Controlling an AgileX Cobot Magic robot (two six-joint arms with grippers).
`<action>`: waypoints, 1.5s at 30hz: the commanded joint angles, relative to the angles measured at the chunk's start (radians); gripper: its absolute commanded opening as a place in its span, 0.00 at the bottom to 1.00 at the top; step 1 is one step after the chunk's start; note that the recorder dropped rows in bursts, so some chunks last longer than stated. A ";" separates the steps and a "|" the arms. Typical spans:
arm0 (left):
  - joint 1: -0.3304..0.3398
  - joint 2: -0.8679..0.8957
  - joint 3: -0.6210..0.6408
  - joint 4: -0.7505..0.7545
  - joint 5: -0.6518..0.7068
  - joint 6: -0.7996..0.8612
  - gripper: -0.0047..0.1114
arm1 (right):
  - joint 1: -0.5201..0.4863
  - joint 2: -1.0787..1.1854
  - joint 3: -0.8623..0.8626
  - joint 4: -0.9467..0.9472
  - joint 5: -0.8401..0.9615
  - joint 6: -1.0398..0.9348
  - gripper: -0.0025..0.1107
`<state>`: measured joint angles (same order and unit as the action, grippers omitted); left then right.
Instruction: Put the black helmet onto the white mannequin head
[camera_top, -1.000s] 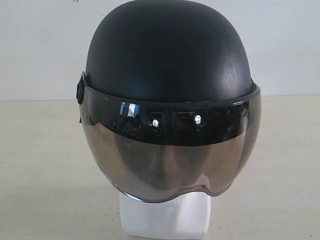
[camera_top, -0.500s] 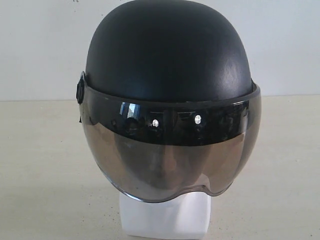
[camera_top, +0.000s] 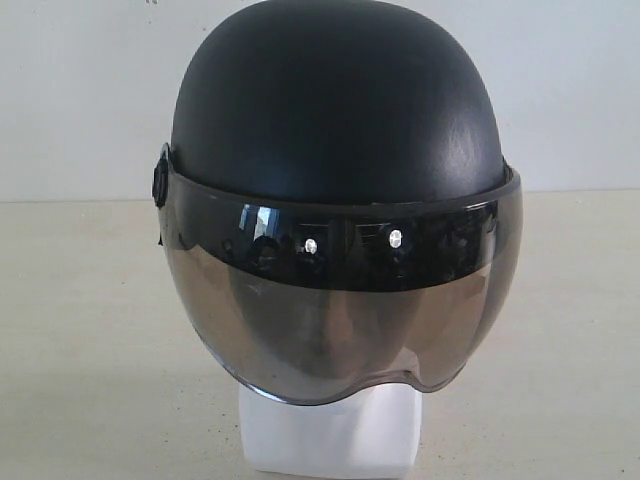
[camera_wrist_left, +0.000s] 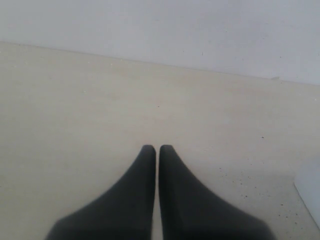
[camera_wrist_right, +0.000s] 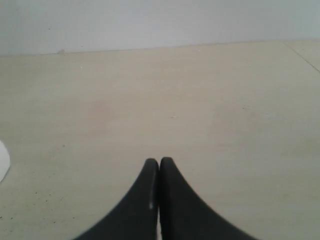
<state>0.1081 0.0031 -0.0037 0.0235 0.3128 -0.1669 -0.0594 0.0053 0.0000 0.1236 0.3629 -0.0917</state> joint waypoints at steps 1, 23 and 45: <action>0.003 -0.003 0.004 -0.005 -0.005 -0.006 0.08 | 0.092 -0.005 0.000 -0.007 0.002 -0.031 0.02; 0.003 -0.003 0.004 -0.005 -0.005 -0.006 0.08 | 0.120 -0.005 0.000 0.000 0.002 -0.038 0.02; 0.003 -0.003 0.004 -0.005 -0.005 -0.006 0.08 | 0.120 -0.005 0.000 0.000 0.002 -0.038 0.02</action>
<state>0.1081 0.0031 -0.0037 0.0235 0.3128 -0.1669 0.0597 0.0053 0.0000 0.1218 0.3670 -0.1230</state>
